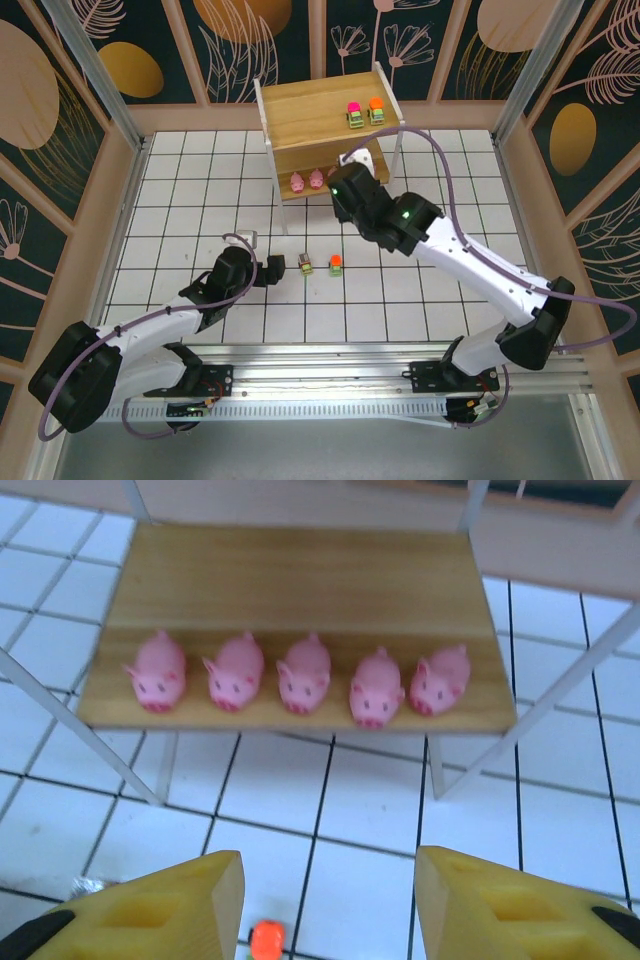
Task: Place and organize the plastic toys onto the shelf
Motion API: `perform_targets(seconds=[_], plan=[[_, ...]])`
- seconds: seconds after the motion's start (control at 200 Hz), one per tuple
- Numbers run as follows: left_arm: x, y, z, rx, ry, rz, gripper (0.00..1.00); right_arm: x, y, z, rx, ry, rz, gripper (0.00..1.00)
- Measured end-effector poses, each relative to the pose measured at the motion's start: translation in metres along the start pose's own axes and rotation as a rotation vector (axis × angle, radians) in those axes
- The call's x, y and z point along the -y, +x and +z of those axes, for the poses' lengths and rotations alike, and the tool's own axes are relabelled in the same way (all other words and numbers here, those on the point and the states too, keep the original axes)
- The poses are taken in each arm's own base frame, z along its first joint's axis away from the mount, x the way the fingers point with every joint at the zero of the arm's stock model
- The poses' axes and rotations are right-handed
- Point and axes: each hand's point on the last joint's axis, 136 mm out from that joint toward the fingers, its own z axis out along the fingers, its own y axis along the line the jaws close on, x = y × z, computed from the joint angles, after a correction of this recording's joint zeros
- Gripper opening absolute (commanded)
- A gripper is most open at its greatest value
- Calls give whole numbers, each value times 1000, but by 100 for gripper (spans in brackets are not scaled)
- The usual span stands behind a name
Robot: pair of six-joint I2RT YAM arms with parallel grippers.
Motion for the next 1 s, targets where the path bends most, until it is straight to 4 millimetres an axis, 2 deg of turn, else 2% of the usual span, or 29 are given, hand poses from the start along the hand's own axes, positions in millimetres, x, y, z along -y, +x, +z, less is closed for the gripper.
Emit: perform_targets(seconds=[0.165, 0.415, 0.996], plan=[[-1, 0, 0, 2, -3, -1, 99, -3, 41, 17, -72, -6, 23, 49], [-1, 0, 0, 0, -3, -3, 99, -14, 89, 38, -155, -47, 62, 49], [11, 14, 5, -60, 66, 25, 99, -38, 161, 75, -283, -117, 124, 49]])
